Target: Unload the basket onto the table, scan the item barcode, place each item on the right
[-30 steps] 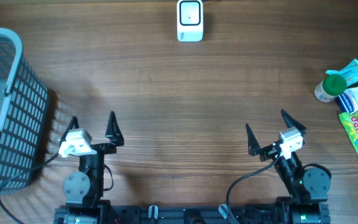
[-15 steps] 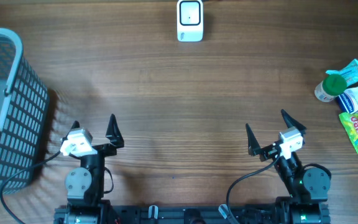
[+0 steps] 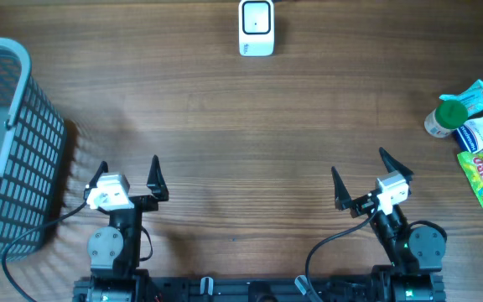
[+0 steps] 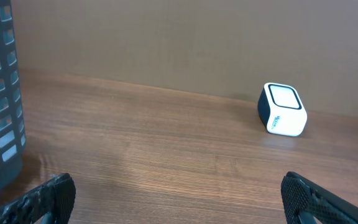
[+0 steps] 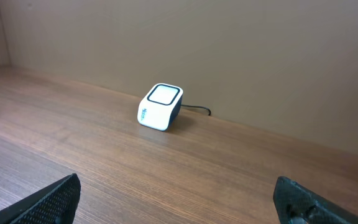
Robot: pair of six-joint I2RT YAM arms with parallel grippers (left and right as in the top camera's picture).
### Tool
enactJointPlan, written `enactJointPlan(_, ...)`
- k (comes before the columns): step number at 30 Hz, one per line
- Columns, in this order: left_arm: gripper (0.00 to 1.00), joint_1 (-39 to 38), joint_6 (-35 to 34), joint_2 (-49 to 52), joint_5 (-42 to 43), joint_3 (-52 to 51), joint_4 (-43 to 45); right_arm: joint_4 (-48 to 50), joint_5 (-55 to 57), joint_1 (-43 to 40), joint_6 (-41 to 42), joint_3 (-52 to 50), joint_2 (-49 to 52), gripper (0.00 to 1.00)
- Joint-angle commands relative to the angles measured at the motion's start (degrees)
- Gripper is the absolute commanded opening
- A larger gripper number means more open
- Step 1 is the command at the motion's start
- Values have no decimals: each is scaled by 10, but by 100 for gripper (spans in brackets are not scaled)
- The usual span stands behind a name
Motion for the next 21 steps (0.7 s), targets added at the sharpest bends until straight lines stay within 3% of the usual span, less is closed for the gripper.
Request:
enactJointPlan(1, 100, 3, 30, -6, 16, -3, -4, 2, 10, 4, -3, -1, -7, 100)
enactJointPlan(21, 100, 3, 33, -6, 24, -3, -2, 2, 10, 4, -4, -1, -7, 100)
